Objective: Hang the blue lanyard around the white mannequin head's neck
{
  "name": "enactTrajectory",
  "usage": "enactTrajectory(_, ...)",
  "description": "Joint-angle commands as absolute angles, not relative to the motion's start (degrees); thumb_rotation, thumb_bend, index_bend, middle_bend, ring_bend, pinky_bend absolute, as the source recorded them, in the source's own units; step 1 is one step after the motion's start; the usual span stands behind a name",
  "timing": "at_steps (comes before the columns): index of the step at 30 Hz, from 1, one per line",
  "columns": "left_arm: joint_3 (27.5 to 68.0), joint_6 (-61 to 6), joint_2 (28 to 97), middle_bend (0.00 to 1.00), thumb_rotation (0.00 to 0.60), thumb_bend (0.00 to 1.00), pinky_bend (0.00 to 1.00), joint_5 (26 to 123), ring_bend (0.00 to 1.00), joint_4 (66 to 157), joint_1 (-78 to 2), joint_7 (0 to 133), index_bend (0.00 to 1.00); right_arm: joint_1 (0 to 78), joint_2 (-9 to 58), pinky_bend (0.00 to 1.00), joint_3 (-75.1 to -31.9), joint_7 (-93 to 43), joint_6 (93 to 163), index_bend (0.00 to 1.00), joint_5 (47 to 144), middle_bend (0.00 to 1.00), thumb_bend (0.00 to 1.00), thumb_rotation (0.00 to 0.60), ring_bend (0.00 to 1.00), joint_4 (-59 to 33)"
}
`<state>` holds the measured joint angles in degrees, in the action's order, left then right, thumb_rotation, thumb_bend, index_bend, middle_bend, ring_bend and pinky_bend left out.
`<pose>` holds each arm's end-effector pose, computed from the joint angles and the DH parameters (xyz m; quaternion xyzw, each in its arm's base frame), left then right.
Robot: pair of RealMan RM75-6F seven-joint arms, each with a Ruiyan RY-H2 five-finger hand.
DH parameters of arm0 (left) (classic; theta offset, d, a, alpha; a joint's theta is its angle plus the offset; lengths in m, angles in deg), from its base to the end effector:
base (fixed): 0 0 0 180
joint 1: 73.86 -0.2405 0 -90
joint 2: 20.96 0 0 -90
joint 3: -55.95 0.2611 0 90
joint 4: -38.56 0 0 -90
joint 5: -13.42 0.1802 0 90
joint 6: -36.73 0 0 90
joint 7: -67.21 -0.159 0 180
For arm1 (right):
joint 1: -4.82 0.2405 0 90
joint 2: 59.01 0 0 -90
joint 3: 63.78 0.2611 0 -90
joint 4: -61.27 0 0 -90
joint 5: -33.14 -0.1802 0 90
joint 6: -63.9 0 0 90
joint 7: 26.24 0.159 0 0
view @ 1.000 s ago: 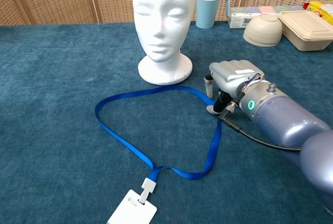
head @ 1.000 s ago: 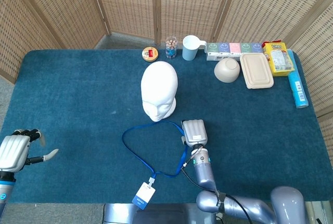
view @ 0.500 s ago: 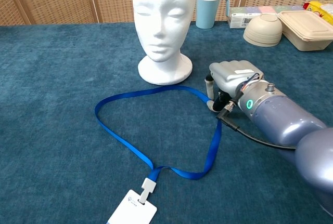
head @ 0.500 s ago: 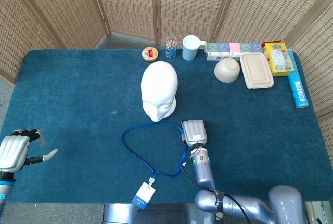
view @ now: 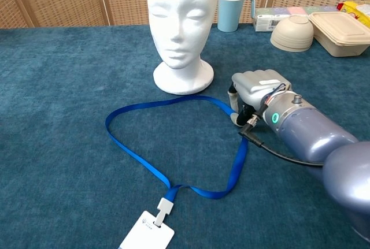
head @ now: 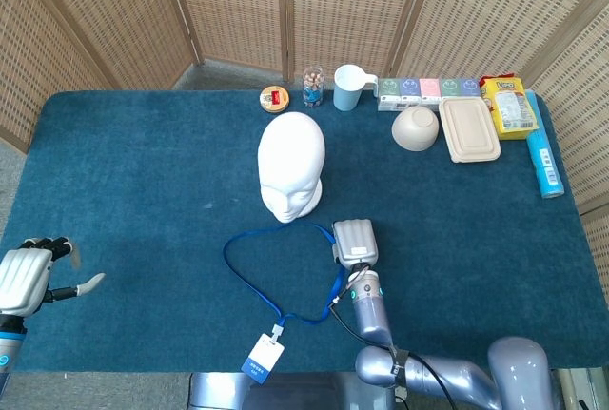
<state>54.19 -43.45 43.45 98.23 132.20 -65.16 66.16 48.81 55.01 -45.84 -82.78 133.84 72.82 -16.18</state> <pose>-0.2957 0.2095 0.1707 -0.6208 -0.4042 -0.3763 0.5564 -0.1239 -0.3331 -0.0828 0.6992 -0.4035 0.2494 0.5349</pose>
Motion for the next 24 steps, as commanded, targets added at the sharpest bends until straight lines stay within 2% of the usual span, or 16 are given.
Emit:
enactTrajectory(1,54.2,-43.4,43.4,0.51,0.168,0.14,0.37,98.3,0.46,132.2,-65.2,66.4,0.61,49.0,55.1,1.00,-45.9,-82.8,133.8,0.52,72.7,1.00,0.48,0.539,1.00,-16.0)
enactTrajectory(19,54.2,-43.6,43.6,0.51,0.171,0.14,0.37,98.5,0.46,132.0,-65.2,66.6,0.61,49.4,55.5,1.00,-46.4,-82.0,134.5,0.55,73.1,1.00,0.51,0.538,1.00,-15.2)
enactTrajectory(24,54.0,-42.6,43.8,0.51,0.167,0.14,0.39,98.6,0.46,131.9,-64.3,65.5,0.61,49.1,54.8,1.00,-46.6,-81.7,135.3,0.56,73.9,1.00,0.52,0.540,1.00,-16.8)
